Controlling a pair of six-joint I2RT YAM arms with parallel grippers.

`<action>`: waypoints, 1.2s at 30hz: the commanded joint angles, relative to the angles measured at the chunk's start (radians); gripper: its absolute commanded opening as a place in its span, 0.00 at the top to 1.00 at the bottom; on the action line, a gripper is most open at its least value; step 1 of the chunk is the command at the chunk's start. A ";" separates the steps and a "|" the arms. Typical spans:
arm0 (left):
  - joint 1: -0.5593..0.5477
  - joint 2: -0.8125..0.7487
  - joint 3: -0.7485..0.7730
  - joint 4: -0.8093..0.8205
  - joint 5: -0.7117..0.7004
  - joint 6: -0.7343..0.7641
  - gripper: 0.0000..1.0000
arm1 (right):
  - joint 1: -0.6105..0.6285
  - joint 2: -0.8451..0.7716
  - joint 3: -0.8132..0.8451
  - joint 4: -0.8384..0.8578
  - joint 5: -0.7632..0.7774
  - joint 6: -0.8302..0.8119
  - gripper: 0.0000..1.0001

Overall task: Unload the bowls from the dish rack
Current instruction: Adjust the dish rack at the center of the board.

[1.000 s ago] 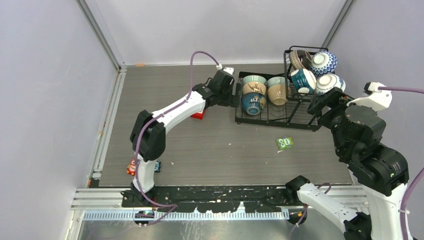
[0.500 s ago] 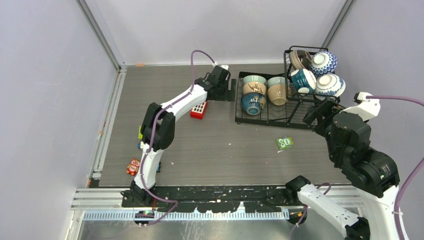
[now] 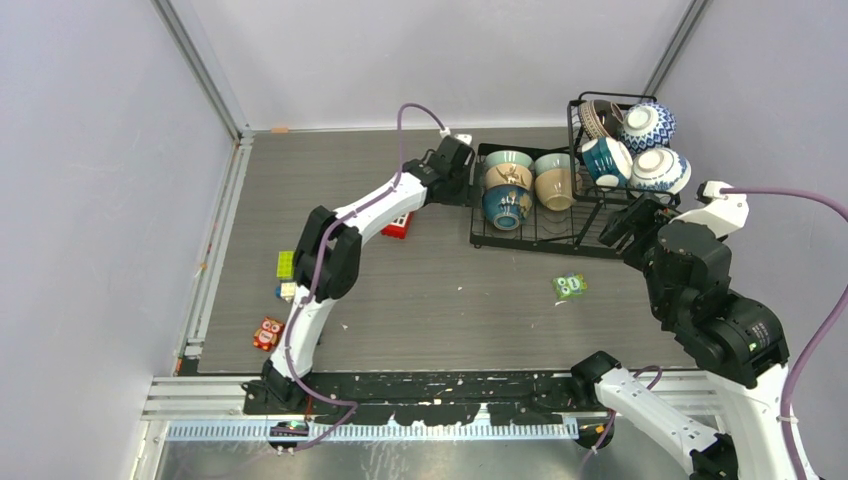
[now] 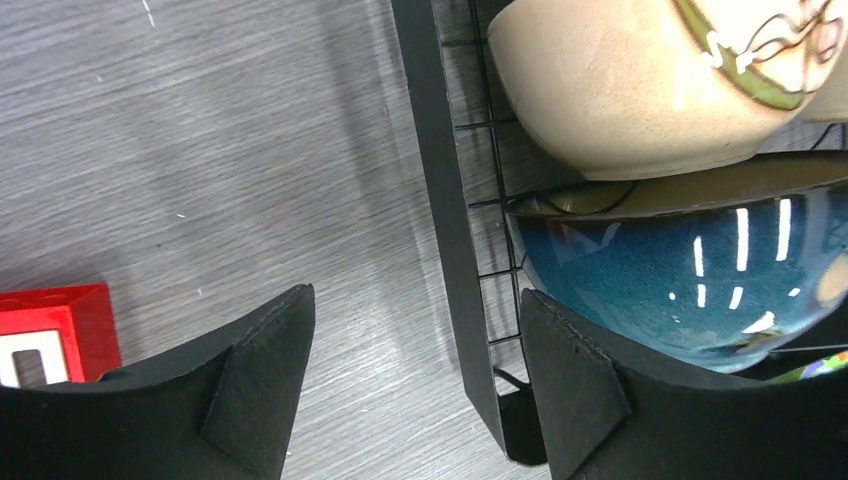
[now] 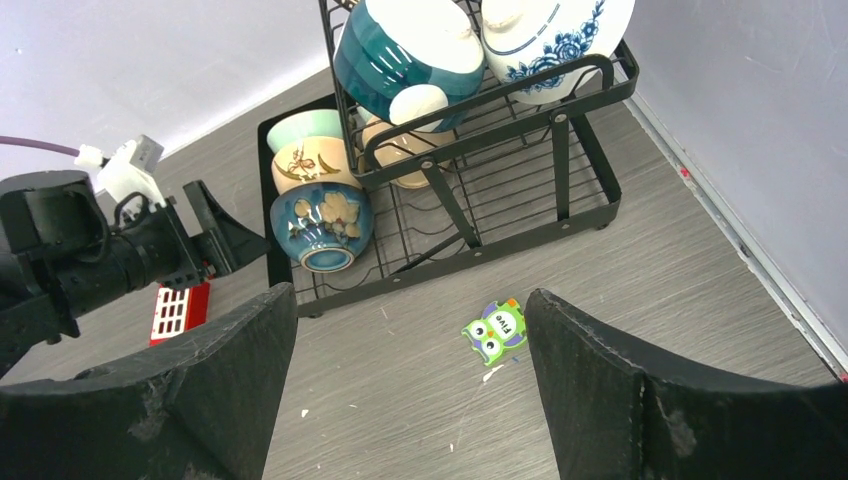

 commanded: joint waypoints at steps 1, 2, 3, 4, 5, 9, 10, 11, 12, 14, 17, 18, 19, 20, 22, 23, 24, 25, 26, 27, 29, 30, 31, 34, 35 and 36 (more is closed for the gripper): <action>-0.013 0.039 0.052 -0.028 -0.019 0.025 0.26 | 0.003 0.001 -0.001 0.049 0.018 -0.025 0.12; -0.017 0.047 0.064 -0.037 -0.021 0.030 0.27 | 0.003 0.002 -0.003 0.048 0.022 -0.029 0.12; -0.021 0.054 0.073 -0.045 -0.027 0.038 0.28 | 0.003 0.002 -0.003 0.051 0.023 -0.032 0.12; -0.027 0.058 0.080 -0.049 -0.033 0.046 0.30 | 0.003 0.002 -0.005 0.051 0.023 -0.033 0.12; -0.033 0.063 0.085 -0.051 -0.038 0.054 0.31 | 0.003 0.001 -0.008 0.053 0.023 -0.033 0.12; -0.054 0.074 0.100 -0.072 -0.083 0.087 0.38 | 0.003 -0.002 -0.015 0.057 0.021 -0.033 0.12; -0.056 0.075 0.103 -0.076 -0.094 0.092 0.42 | 0.002 -0.004 -0.018 0.058 0.023 -0.034 0.12; -0.058 0.077 0.104 -0.081 -0.104 0.097 0.45 | 0.003 -0.006 -0.021 0.060 0.024 -0.034 0.12; -0.060 0.077 0.105 -0.085 -0.115 0.102 0.49 | 0.002 -0.006 -0.021 0.060 0.024 -0.034 0.12; -0.064 0.076 0.102 -0.093 -0.144 0.109 0.54 | 0.002 -0.008 -0.022 0.059 0.025 -0.034 0.12; -0.073 0.083 0.107 -0.113 -0.202 0.113 0.63 | 0.002 -0.009 -0.022 0.060 0.029 -0.037 0.12; -0.075 0.086 0.106 -0.119 -0.218 0.113 0.65 | 0.003 -0.009 -0.022 0.060 0.031 -0.037 0.12; -0.077 0.086 0.102 -0.122 -0.229 0.111 0.68 | 0.003 -0.009 -0.021 0.060 0.032 -0.037 0.12; -0.077 0.086 0.096 -0.122 -0.237 0.107 0.71 | 0.003 -0.009 -0.021 0.060 0.032 -0.037 0.12; -0.077 0.080 0.078 -0.116 -0.251 0.101 0.76 | 0.002 -0.009 -0.018 0.060 0.033 -0.037 0.12; -0.077 0.077 0.072 -0.113 -0.257 0.100 0.77 | 0.003 -0.009 -0.016 0.058 0.032 -0.039 0.12; -0.077 0.073 0.063 -0.108 -0.262 0.098 0.78 | 0.003 -0.009 -0.016 0.058 0.033 -0.037 0.12; -0.077 0.071 0.060 -0.110 -0.268 0.098 0.82 | 0.002 -0.009 -0.016 0.057 0.034 -0.038 0.12; -0.077 0.070 0.056 -0.109 -0.274 0.096 0.88 | 0.003 -0.009 -0.015 0.056 0.036 -0.037 0.12; -0.077 0.068 0.052 -0.109 -0.284 0.096 0.93 | 0.003 -0.009 -0.016 0.055 0.036 -0.038 0.12; -0.075 0.062 0.041 -0.109 -0.300 0.089 1.00 | 0.002 -0.009 -0.018 0.054 0.039 -0.039 0.12; -0.073 0.056 0.031 -0.106 -0.306 0.085 1.00 | 0.002 -0.009 -0.020 0.054 0.040 -0.039 0.12; -0.071 0.048 0.018 -0.103 -0.315 0.081 1.00 | 0.002 -0.009 -0.020 0.055 0.041 -0.040 0.12; -0.058 0.007 -0.047 -0.075 -0.338 0.063 1.00 | 0.003 -0.008 -0.026 0.060 0.042 -0.042 0.12; -0.050 -0.009 -0.074 -0.065 -0.345 0.055 1.00 | 0.003 -0.007 -0.027 0.065 0.042 -0.042 0.11; -0.042 -0.025 -0.100 -0.056 -0.351 0.047 1.00 | 0.003 -0.003 -0.030 0.071 0.040 -0.042 0.11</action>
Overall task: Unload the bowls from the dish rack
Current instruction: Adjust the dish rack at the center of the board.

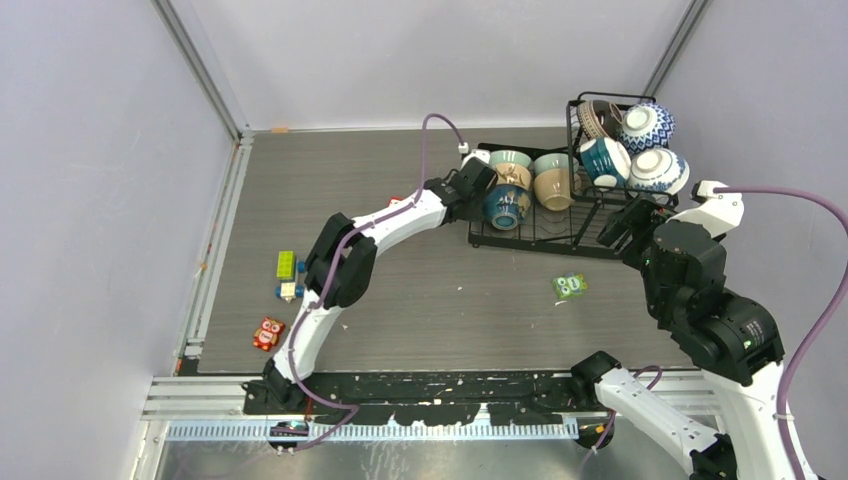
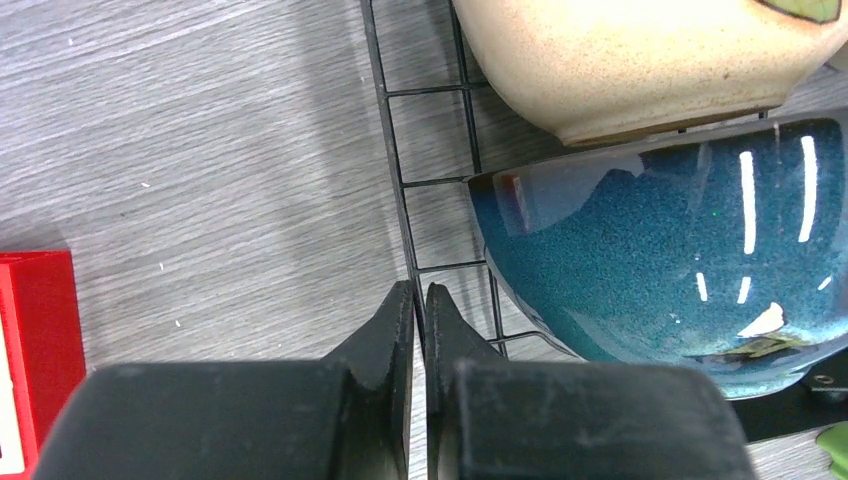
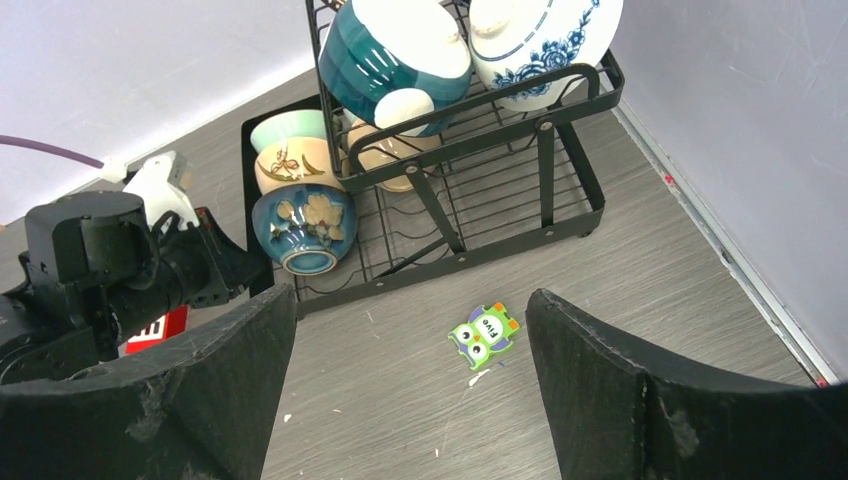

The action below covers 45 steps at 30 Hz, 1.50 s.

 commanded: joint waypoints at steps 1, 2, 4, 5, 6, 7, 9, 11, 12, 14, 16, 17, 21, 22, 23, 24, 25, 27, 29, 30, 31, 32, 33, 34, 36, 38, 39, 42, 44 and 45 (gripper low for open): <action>0.074 -0.093 -0.120 -0.060 -0.138 0.028 1.00 | 0.003 0.004 -0.007 0.057 0.023 -0.008 0.11; 0.082 -0.109 -0.149 -0.051 -0.142 0.021 1.00 | 0.003 0.010 -0.007 0.062 0.020 -0.008 0.10; 0.099 -0.150 -0.199 -0.036 -0.152 0.008 1.00 | 0.003 0.021 -0.012 0.071 0.012 -0.004 0.10; 0.107 -0.166 -0.221 -0.028 -0.157 0.003 1.00 | 0.003 0.027 -0.012 0.076 0.009 -0.003 0.10; 0.114 -0.181 -0.252 -0.024 -0.163 -0.002 1.00 | 0.003 0.031 -0.015 0.081 0.004 0.000 0.09; 0.122 -0.197 -0.275 -0.017 -0.170 -0.007 1.00 | 0.002 0.035 -0.017 0.084 0.003 0.002 0.09; 0.135 -0.227 -0.317 0.001 -0.177 -0.018 1.00 | 0.003 0.043 -0.017 0.090 -0.001 0.005 0.09; 0.146 -0.251 -0.349 0.007 -0.184 -0.024 1.00 | 0.003 0.048 -0.019 0.095 -0.001 0.009 0.08; 0.151 -0.262 -0.363 0.005 -0.190 -0.033 1.00 | 0.003 0.052 -0.020 0.098 0.000 0.014 0.08; 0.163 -0.284 -0.394 0.004 -0.199 -0.047 1.00 | 0.002 0.061 -0.023 0.104 0.003 0.021 0.07; 0.175 -0.311 -0.433 0.010 -0.204 -0.065 1.00 | 0.002 0.075 -0.025 0.109 0.004 0.032 0.06; 0.180 -0.327 -0.457 0.015 -0.206 -0.075 1.00 | 0.002 0.082 -0.027 0.113 0.004 0.041 0.06; 0.208 -0.388 -0.540 0.042 -0.208 -0.099 1.00 | 0.000 0.097 -0.036 0.147 0.000 0.067 0.06; 0.213 -0.397 -0.553 0.041 -0.209 -0.100 1.00 | -0.001 0.101 -0.038 0.152 0.003 0.072 0.06; 0.218 -0.404 -0.562 0.040 -0.210 -0.101 1.00 | -0.006 0.105 -0.037 0.156 0.004 0.078 0.06; 0.223 -0.411 -0.575 0.039 -0.210 -0.102 1.00 | -0.011 0.108 -0.040 0.164 0.003 0.083 0.06; 0.226 -0.421 -0.586 0.041 -0.210 -0.106 1.00 | -0.020 0.111 -0.044 0.172 0.003 0.086 0.06; 0.232 -0.438 -0.611 0.047 -0.208 -0.113 1.00 | -0.058 0.111 -0.057 0.187 -0.023 0.100 0.08; 0.237 -0.454 -0.641 0.053 -0.207 -0.120 1.00 | -0.122 0.109 -0.080 0.203 -0.099 0.120 0.11; 0.240 -0.462 -0.654 0.054 -0.208 -0.126 1.00 | -0.171 0.110 -0.095 0.207 -0.172 0.133 0.12; 0.243 -0.470 -0.669 0.055 -0.207 -0.132 1.00 | -0.225 0.109 -0.111 0.209 -0.236 0.148 0.13; 0.248 -0.480 -0.685 0.058 -0.204 -0.137 1.00 | -0.272 0.103 -0.133 0.213 -0.287 0.163 0.14; 0.254 -0.491 -0.703 0.063 -0.198 -0.143 1.00 | -0.285 0.095 -0.153 0.217 -0.299 0.179 0.15; 0.259 -0.501 -0.718 0.066 -0.193 -0.149 1.00 | -0.288 0.083 -0.175 0.228 -0.311 0.192 0.16; 0.263 -0.520 -0.745 0.069 -0.188 -0.158 1.00 | -0.302 0.044 -0.233 0.256 -0.343 0.229 0.17; 0.264 -0.533 -0.761 0.068 -0.186 -0.167 1.00 | -0.318 0.023 -0.276 0.276 -0.378 0.259 0.18; 0.264 -0.537 -0.769 0.067 -0.184 -0.173 1.00 | -0.326 0.017 -0.296 0.290 -0.401 0.273 0.19; 0.264 -0.556 -0.797 0.064 -0.176 -0.191 1.00 | -0.344 0.007 -0.363 0.346 -0.475 0.316 0.20; 0.264 -0.570 -0.820 0.065 -0.175 -0.204 1.00 | -0.359 -0.007 -0.418 0.425 -0.527 0.343 0.20; 0.264 -0.578 -0.832 0.065 -0.175 -0.210 1.00 | -0.362 -0.014 -0.444 0.459 -0.550 0.355 0.20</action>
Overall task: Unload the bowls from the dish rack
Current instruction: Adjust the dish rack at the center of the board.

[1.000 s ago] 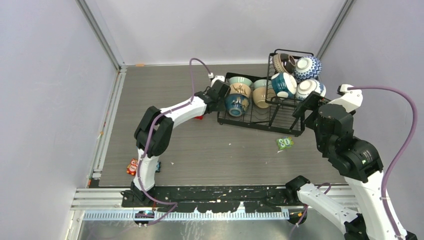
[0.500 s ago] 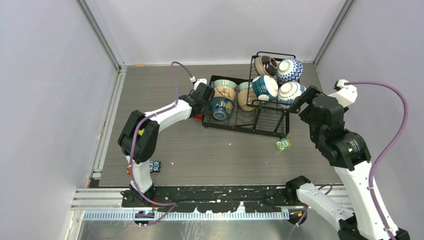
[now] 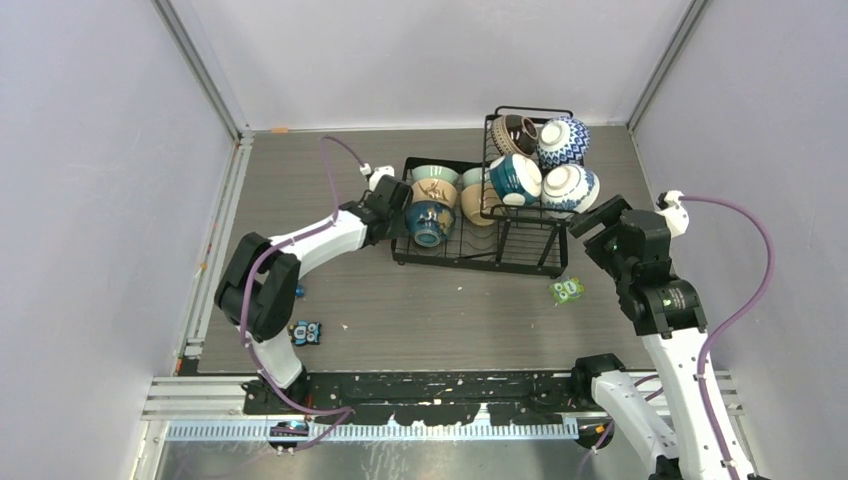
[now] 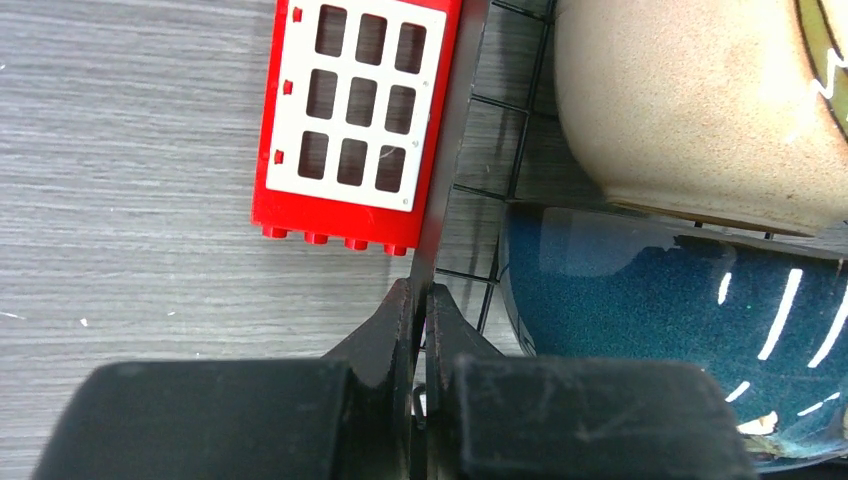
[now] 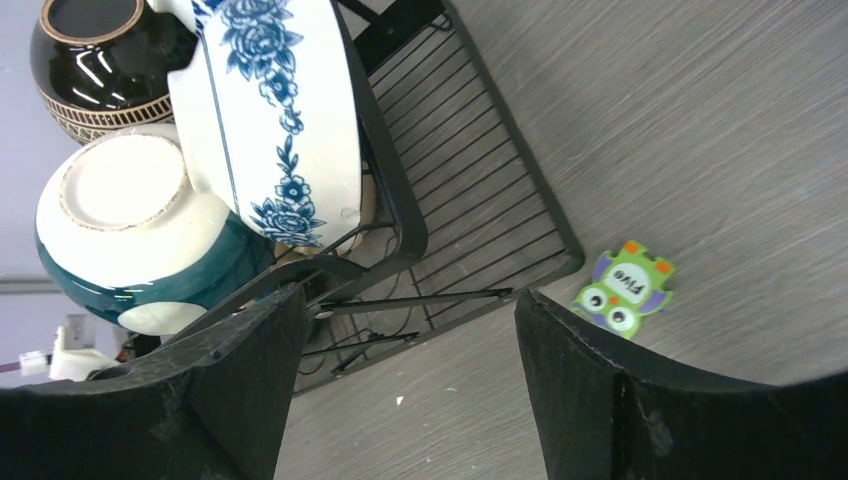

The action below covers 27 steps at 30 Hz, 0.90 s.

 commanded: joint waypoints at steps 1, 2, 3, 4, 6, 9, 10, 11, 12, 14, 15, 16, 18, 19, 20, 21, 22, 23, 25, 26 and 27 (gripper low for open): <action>0.041 -0.058 -0.075 -0.120 -0.117 -0.057 1.00 | -0.023 -0.029 -0.091 0.217 -0.153 0.095 0.18; 0.041 -0.066 -0.083 -0.118 -0.116 -0.061 1.00 | -0.024 -0.030 -0.108 0.242 -0.167 0.102 0.17; 0.041 -0.072 -0.092 -0.117 -0.116 -0.064 1.00 | -0.025 -0.031 -0.122 0.265 -0.176 0.105 0.15; 0.040 -0.078 -0.098 -0.117 -0.118 -0.067 1.00 | -0.027 -0.031 -0.134 0.291 -0.186 0.108 0.13; 0.040 -0.086 -0.113 -0.117 -0.119 -0.073 1.00 | -0.031 -0.029 -0.153 0.328 -0.197 0.107 0.11; 0.041 -0.092 -0.130 -0.117 -0.118 -0.083 1.00 | -0.033 -0.019 -0.174 0.390 -0.212 0.099 0.12; 0.040 -0.094 -0.136 -0.118 -0.118 -0.088 1.00 | -0.033 -0.015 -0.180 0.415 -0.222 0.099 0.14; 0.040 -0.095 -0.139 -0.116 -0.119 -0.092 1.00 | -0.034 -0.006 -0.184 0.441 -0.235 0.100 0.17; 0.041 -0.097 -0.143 -0.117 -0.118 -0.095 1.00 | -0.034 0.003 -0.187 0.461 -0.246 0.102 0.19; 0.041 -0.098 -0.146 -0.119 -0.123 -0.099 1.00 | -0.034 0.024 -0.188 0.492 -0.268 0.109 0.26; 0.042 -0.098 -0.146 -0.119 -0.124 -0.100 1.00 | -0.034 0.033 -0.189 0.505 -0.277 0.114 0.29; 0.042 -0.099 -0.147 -0.120 -0.127 -0.100 1.00 | -0.035 0.043 -0.190 0.518 -0.286 0.118 0.34; 0.042 -0.100 -0.148 -0.121 -0.131 -0.102 1.00 | -0.034 0.060 -0.189 0.538 -0.288 0.125 0.38; 0.043 -0.099 -0.147 -0.122 -0.133 -0.102 1.00 | -0.034 0.069 -0.188 0.545 -0.320 0.126 0.39; 0.044 -0.098 -0.147 -0.122 -0.134 -0.103 1.00 | -0.034 0.076 -0.188 0.552 -0.329 0.129 0.40; 0.046 -0.097 -0.147 -0.122 -0.134 -0.104 1.00 | -0.034 0.083 -0.189 0.563 -0.336 0.131 0.41; 0.047 -0.094 -0.146 -0.122 -0.134 -0.106 1.00 | -0.034 0.088 -0.190 0.569 -0.339 0.133 0.43; 0.049 -0.092 -0.147 -0.122 -0.135 -0.107 1.00 | -0.034 0.097 -0.191 0.579 -0.346 0.133 0.44; 0.055 -0.087 -0.146 -0.122 -0.134 -0.109 1.00 | -0.035 0.113 -0.190 0.597 -0.357 0.138 0.45; 0.058 -0.086 -0.147 -0.121 -0.135 -0.111 1.00 | -0.034 0.124 -0.191 0.606 -0.362 0.141 0.45; 0.063 -0.085 -0.145 -0.119 -0.133 -0.110 1.00 | -0.034 0.134 -0.192 0.616 -0.369 0.143 0.46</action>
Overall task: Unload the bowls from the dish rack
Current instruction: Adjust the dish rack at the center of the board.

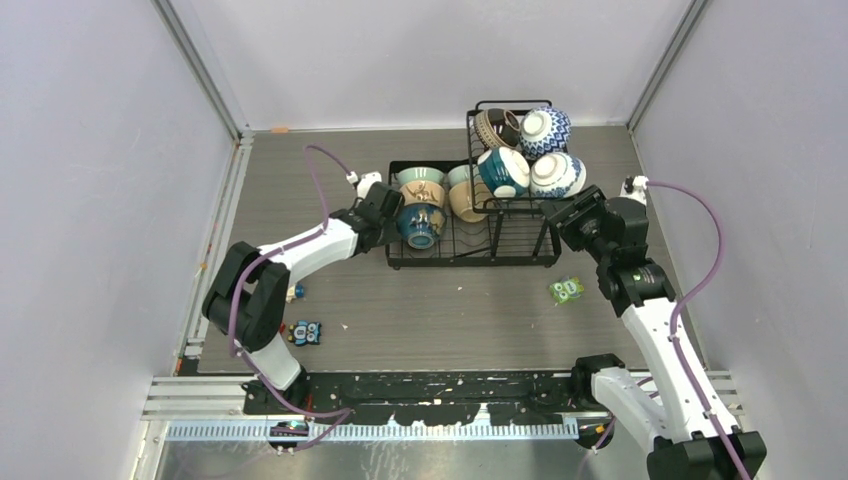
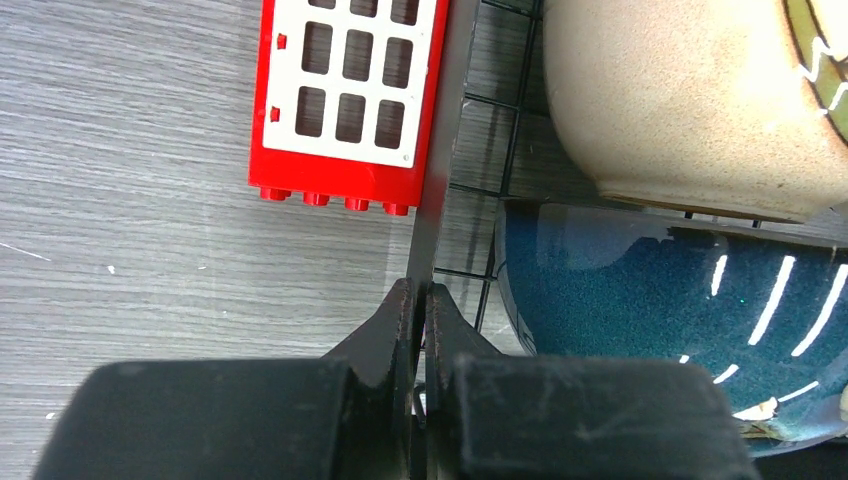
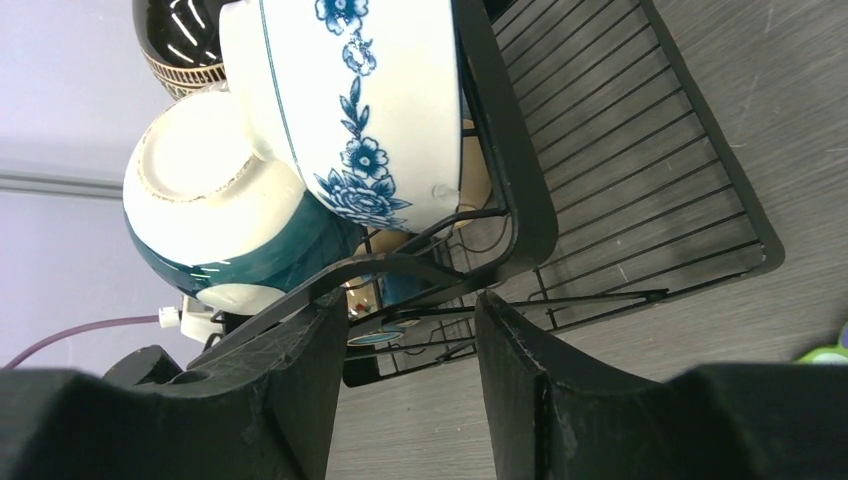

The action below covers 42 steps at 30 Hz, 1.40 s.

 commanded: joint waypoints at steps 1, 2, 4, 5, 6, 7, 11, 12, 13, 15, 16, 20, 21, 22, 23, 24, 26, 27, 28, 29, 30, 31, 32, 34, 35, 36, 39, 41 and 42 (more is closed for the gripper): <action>0.056 0.002 -0.037 -0.134 -0.107 -0.027 1.00 | -0.005 0.049 0.005 0.186 -0.036 0.036 0.46; 0.063 0.006 -0.035 -0.133 -0.105 -0.027 1.00 | -0.006 0.062 0.003 0.198 -0.042 0.041 0.46; 0.082 0.012 -0.031 -0.131 -0.098 -0.025 1.00 | -0.006 0.088 0.004 0.217 -0.053 0.049 0.46; 0.091 0.014 -0.030 -0.128 -0.093 -0.023 1.00 | -0.006 0.097 0.006 0.224 -0.055 0.049 0.46; 0.098 0.017 -0.026 -0.128 -0.090 -0.020 1.00 | -0.005 0.105 0.008 0.227 -0.058 0.047 0.46; 0.104 0.023 -0.021 -0.128 -0.089 -0.017 1.00 | -0.006 0.112 0.012 0.229 -0.062 0.043 0.46; 0.118 0.044 0.012 -0.133 -0.089 -0.002 1.00 | -0.006 0.123 0.035 0.214 -0.068 0.026 0.44; 0.120 0.050 0.022 -0.135 -0.089 0.001 1.00 | -0.005 0.124 0.041 0.208 -0.071 0.019 0.42; 0.122 0.055 0.030 -0.136 -0.088 0.003 1.00 | -0.005 0.123 0.047 0.195 -0.073 0.012 0.41; 0.124 0.060 0.045 -0.139 -0.084 0.005 1.00 | -0.005 0.111 0.059 0.167 -0.071 -0.005 0.35; 0.124 0.059 0.052 -0.141 -0.080 0.007 1.00 | -0.005 0.101 0.068 0.146 -0.069 -0.018 0.32; 0.124 0.044 0.066 -0.146 -0.033 0.013 0.91 | -0.003 0.051 0.133 -0.008 -0.040 -0.091 0.16; 0.124 0.037 0.069 -0.149 -0.016 0.015 0.85 | -0.001 0.030 0.151 -0.048 -0.027 -0.118 0.13; 0.124 0.028 0.072 -0.152 -0.003 0.016 0.77 | 0.003 0.012 0.169 -0.087 -0.011 -0.138 0.12; 0.124 0.012 0.072 -0.153 0.009 0.017 0.72 | 0.007 -0.005 0.185 -0.125 0.002 -0.155 0.11; 0.124 -0.001 0.071 -0.154 0.021 0.017 0.64 | 0.011 -0.020 0.202 -0.161 0.015 -0.170 0.10; 0.124 -0.032 0.069 -0.159 0.043 0.018 0.56 | 0.018 -0.052 0.234 -0.224 0.033 -0.197 0.08; 0.123 -0.048 0.068 -0.164 0.052 0.019 0.53 | 0.024 -0.064 0.249 -0.250 0.034 -0.211 0.08; 0.122 -0.065 0.068 -0.174 0.058 0.020 0.49 | 0.029 -0.075 0.265 -0.277 0.034 -0.222 0.07; 0.122 -0.084 0.068 -0.184 0.062 0.019 0.46 | 0.032 -0.085 0.283 -0.298 0.067 -0.236 0.07; 0.122 -0.109 0.063 -0.192 0.066 0.021 0.42 | 0.039 -0.095 0.302 -0.321 0.085 -0.249 0.06; 0.123 -0.135 0.053 -0.202 0.070 0.022 0.37 | 0.043 -0.103 0.324 -0.337 0.104 -0.258 0.05; 0.122 -0.168 0.043 -0.209 0.073 0.025 0.32 | 0.050 -0.109 0.343 -0.349 0.125 -0.268 0.05; 0.123 -0.235 0.024 -0.222 0.078 0.042 0.22 | 0.058 -0.105 0.382 -0.358 0.167 -0.288 0.03; 0.123 -0.268 0.015 -0.230 0.084 0.054 0.17 | 0.060 -0.094 0.400 -0.357 0.183 -0.295 0.02; 0.124 -0.299 0.006 -0.233 0.089 0.068 0.13 | 0.062 -0.074 0.419 -0.352 0.198 -0.298 0.02; 0.126 -0.400 -0.034 -0.244 0.090 0.095 0.01 | 0.062 0.013 0.491 -0.310 0.217 -0.311 0.02; 0.129 -0.479 -0.061 -0.248 0.048 0.090 0.00 | 0.062 0.118 0.553 -0.287 0.232 -0.308 0.04; 0.133 -0.509 -0.069 -0.252 0.038 0.089 0.00 | 0.062 0.161 0.586 -0.269 0.242 -0.303 0.04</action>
